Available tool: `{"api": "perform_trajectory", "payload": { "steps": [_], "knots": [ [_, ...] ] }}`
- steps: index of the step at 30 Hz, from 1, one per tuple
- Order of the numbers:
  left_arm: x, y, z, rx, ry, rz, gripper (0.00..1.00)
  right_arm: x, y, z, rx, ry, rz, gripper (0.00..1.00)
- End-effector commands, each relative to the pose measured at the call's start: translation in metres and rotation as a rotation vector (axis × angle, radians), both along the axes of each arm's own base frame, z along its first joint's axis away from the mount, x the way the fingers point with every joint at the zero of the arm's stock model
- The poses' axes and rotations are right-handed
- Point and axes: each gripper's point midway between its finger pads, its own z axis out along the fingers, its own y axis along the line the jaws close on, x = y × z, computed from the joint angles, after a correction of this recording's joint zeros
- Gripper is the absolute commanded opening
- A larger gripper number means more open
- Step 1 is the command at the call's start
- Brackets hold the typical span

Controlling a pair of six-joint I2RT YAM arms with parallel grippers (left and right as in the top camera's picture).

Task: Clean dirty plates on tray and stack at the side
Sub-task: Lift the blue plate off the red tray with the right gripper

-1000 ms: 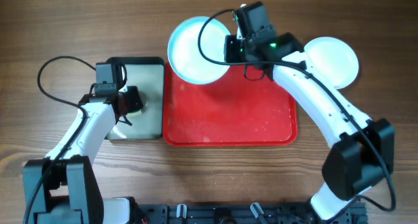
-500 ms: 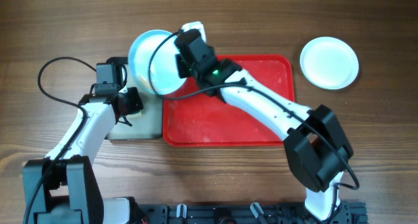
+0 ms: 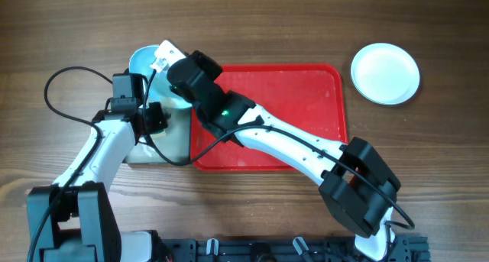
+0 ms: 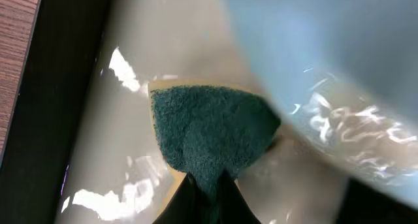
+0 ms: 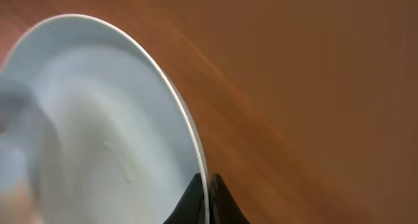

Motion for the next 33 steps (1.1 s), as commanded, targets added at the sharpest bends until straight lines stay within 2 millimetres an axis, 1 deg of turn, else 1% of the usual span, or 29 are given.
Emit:
{"api": "perform_trajectory", "payload": {
  "steps": [1,3,4,7,13,18,23,33],
  "knots": [
    [0.001,0.0,0.005,-0.009,-0.019,0.013,0.07,0.001,0.004,0.016,-0.113,-0.118,0.021,0.04],
    [0.001,0.0,0.005,-0.009,-0.019,0.013,0.07,-0.001,0.013,0.029,-0.118,-0.177,0.044,0.04],
    [0.001,0.0,0.005,-0.009,-0.019,0.013,0.07,-0.001,0.014,0.034,-0.133,-0.207,0.048,0.04],
    [0.001,0.0,0.005,-0.009,-0.019,0.013,0.07,0.005,0.007,0.06,-0.138,-0.311,-0.028,0.04],
    [0.001,0.0,0.005,-0.008,-0.02,0.013,0.07,0.001,0.015,0.082,-0.144,-0.404,-0.011,0.04],
    [0.002,0.0,0.005,-0.009,-0.023,0.013,0.07,-0.005,0.021,0.084,-0.165,-0.421,0.01,0.04],
    [0.002,0.0,0.005,-0.009,-0.023,0.013,0.07,-0.005,0.022,0.092,-0.199,-0.464,0.018,0.04],
    [0.002,0.0,0.005,-0.009,-0.023,0.013,0.07,-0.005,0.022,0.093,-0.197,-0.464,0.017,0.04]
  ]
}}
